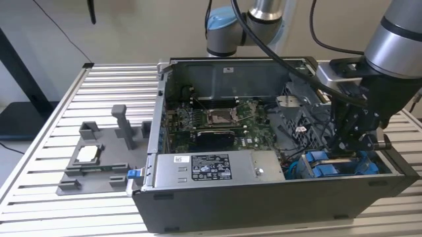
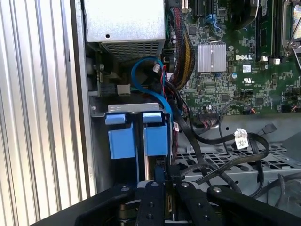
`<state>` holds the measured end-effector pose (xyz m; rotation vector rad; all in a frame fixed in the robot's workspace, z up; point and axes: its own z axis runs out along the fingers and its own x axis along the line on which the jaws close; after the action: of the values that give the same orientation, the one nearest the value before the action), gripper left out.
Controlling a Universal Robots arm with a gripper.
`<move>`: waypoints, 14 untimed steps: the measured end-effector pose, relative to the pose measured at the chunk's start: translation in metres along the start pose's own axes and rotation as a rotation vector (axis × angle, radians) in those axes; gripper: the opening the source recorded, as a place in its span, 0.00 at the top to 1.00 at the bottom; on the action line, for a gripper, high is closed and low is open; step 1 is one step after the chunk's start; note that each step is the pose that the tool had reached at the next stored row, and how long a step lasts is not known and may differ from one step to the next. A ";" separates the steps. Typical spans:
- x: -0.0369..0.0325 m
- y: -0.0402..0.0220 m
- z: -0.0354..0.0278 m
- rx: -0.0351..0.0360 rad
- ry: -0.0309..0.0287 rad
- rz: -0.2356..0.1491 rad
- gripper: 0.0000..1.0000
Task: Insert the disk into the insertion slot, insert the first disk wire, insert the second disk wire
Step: 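Insert the second disk wire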
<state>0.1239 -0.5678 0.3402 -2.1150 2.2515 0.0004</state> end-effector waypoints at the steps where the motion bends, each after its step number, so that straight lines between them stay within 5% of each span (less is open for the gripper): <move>1: 0.0000 0.0000 0.0002 0.0000 0.0001 0.000 0.84; 14: 0.0004 0.0001 0.0049 0.0000 0.0001 0.000 0.84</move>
<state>0.1239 -0.5679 0.3353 -2.1150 2.2515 0.0002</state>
